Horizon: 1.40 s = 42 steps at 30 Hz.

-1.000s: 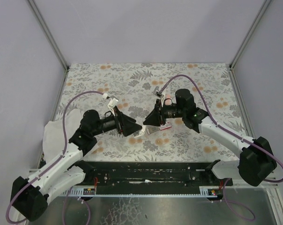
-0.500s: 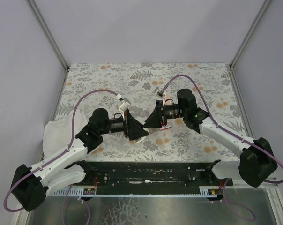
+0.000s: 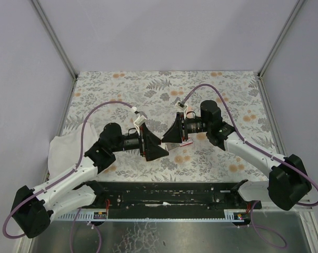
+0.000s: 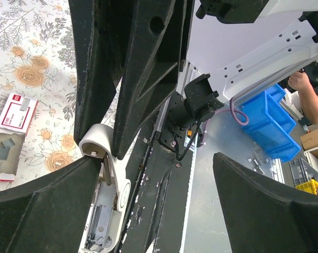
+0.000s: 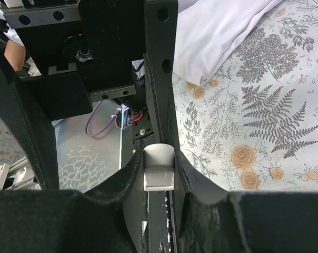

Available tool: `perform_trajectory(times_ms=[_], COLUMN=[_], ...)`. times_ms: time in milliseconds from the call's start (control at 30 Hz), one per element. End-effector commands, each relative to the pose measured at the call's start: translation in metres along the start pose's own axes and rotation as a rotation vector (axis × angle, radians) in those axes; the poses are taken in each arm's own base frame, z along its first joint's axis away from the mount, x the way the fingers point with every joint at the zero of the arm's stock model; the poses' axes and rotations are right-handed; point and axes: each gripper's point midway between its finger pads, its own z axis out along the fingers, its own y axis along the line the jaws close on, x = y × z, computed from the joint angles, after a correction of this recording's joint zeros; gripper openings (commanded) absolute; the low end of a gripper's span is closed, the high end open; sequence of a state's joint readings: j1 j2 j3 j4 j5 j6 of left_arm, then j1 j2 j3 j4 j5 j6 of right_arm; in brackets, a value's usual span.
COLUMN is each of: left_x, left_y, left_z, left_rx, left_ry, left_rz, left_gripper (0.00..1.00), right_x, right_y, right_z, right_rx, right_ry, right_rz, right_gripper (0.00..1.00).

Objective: Load the staples into the stapler

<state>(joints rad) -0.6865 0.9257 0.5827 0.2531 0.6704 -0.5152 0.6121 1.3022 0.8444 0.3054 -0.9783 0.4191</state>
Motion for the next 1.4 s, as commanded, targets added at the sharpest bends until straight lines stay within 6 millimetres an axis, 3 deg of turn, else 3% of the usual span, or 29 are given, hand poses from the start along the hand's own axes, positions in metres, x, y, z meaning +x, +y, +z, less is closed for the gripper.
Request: perform_trajectory(times_ms=[0,167,467,667,767,967,1100,1233,1367], left_x=[0.002,-0.003,-0.002,-0.009,-0.009,-0.006,0.002,0.005,0.003], left_y=[0.014,0.042,0.041,0.067,0.057,0.012,0.007,0.009,0.011], left_z=[0.003,-0.005,-0.012,-0.023,-0.019,-0.007,-0.004,-0.002,0.0], left_rx=[-0.05,-0.219,-0.227,-0.368,-0.284,-0.016,0.03,0.037,0.035], left_ry=[-0.023,-0.079,-0.109,-0.162,-0.154,-0.068,-0.011,-0.003,-0.026], left_rz=[0.002,-0.013,-0.038,-0.078,-0.071,-0.034,-0.034,-0.052,-0.077], left_gripper=[0.89,0.91,0.94,0.96,0.96,0.96,0.89,0.69,0.58], right_x=[-0.025,-0.027,-0.029,-0.028,-0.027,-0.027,-0.03,-0.031,-0.027], right_y=[0.038,0.043,0.041,0.046,0.048,0.048,0.049,0.048,0.045], right_z=[-0.002,-0.003,-0.003,-0.005,-0.006,-0.006,-0.005,-0.005,-0.003], right_rx=[-0.138,-0.155,-0.132,-0.146,-0.154,-0.154,-0.158,-0.161,-0.16], right_ry=[-0.044,-0.048,-0.048,-0.04,-0.035,-0.036,-0.046,-0.048,-0.039], right_rz=[-0.094,-0.082,-0.084,-0.084,-0.086,-0.085,-0.087,-0.088,-0.074], right_gripper=[0.0,0.0,0.0,0.0,0.0,0.0,0.0,0.0,0.0])
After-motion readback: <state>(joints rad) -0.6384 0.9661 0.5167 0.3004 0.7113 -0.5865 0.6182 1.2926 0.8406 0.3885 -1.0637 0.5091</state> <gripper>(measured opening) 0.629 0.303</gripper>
